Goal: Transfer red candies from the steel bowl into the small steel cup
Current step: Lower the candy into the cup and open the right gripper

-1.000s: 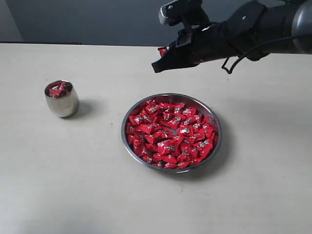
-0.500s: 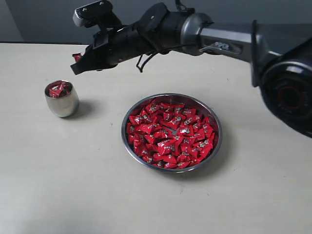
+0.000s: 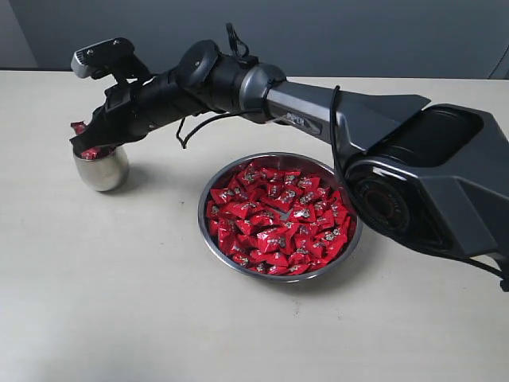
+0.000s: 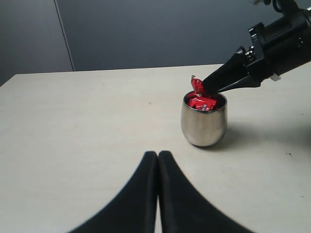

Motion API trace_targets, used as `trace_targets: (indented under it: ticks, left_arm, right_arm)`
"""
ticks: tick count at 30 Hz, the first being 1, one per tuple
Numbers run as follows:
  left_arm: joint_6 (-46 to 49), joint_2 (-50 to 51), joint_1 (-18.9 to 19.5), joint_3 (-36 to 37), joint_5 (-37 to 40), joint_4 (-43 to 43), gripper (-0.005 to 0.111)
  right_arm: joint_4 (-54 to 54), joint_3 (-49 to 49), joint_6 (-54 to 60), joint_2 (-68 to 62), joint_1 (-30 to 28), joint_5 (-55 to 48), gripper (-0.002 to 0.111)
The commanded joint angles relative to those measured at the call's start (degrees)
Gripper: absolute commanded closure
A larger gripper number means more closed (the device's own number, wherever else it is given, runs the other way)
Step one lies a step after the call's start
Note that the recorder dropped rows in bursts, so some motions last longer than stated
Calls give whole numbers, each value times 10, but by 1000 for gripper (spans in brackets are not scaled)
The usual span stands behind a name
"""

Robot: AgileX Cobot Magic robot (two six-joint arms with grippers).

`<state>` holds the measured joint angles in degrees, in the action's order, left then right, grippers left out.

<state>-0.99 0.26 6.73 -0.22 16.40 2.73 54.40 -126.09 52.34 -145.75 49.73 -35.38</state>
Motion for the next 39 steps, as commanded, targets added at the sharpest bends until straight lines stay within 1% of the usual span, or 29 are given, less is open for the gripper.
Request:
trace_targets:
  ticks: [1, 10, 18, 27, 39]
  left_arm:
    - [-1, -3, 0, 2, -1, -1, 106]
    - [-1, -3, 0, 2, -1, -1, 106]
    - [-1, -3, 0, 2, -1, -1, 106]
    - [-1, -3, 0, 2, -1, -1, 106]
    - [-1, -3, 0, 2, -1, -1, 106]
  right_arm:
    - [-43, -5, -32, 3, 0, 8, 109]
    - [-48, -5, -34, 7, 0, -5, 109]
    - [-73, -5, -35, 24, 0, -15, 109]
    - [-107, -5, -62, 28, 0, -34, 109]
    - [-109, -5, -63, 29, 0, -44, 109]
